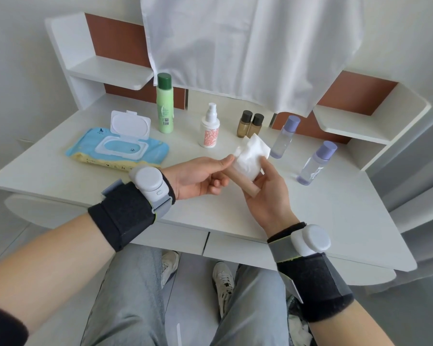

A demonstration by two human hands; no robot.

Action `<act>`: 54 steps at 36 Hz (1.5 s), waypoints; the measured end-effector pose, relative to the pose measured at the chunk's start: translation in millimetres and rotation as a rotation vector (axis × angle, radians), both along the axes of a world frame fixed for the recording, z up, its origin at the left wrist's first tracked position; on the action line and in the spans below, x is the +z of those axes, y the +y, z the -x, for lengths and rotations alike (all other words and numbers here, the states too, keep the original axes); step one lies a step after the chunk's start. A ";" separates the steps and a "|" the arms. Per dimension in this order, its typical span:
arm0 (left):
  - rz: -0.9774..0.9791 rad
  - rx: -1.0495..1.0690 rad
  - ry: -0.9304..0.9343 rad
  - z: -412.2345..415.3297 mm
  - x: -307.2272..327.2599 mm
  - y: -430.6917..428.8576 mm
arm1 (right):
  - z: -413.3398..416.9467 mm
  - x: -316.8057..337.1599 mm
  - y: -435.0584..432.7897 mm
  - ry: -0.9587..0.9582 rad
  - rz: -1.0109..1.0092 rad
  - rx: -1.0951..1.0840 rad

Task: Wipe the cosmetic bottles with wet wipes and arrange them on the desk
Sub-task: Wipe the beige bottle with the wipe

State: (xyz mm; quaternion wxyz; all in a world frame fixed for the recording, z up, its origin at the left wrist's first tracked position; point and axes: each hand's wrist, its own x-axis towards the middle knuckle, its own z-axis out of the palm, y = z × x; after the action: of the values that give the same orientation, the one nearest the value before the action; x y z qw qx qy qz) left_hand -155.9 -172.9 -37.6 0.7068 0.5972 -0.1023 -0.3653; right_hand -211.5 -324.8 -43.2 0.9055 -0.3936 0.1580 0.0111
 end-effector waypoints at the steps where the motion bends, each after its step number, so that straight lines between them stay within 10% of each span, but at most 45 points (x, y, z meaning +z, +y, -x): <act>1: 0.004 0.003 0.005 0.3 0.1 -0.9 | 0.0 -0.3 0.1 -0.008 0.015 -0.014; 20: -0.104 0.177 0.073 -5.7 -5.1 -1.1 | 7.9 -0.2 -8.1 -0.148 0.272 -0.094; 40: -0.164 0.115 -0.340 -14.6 4.5 17.0 | 1.2 -6.1 -22.3 0.113 0.314 -0.213; 47: -0.442 0.318 -0.857 -22.4 1.0 13.5 | 4.8 -3.4 -22.1 0.049 0.189 -0.064; 54: -0.449 0.364 -0.950 -20.8 -3.0 10.9 | 7.8 -3.8 -21.4 -0.069 0.263 0.044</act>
State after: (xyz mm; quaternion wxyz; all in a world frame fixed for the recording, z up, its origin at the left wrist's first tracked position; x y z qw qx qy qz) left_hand -135.1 -162.0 -40.6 0.4899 0.8403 -0.2246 0.0592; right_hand -219.3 -346.1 -47.0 0.8505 -0.5124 0.1184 -0.0034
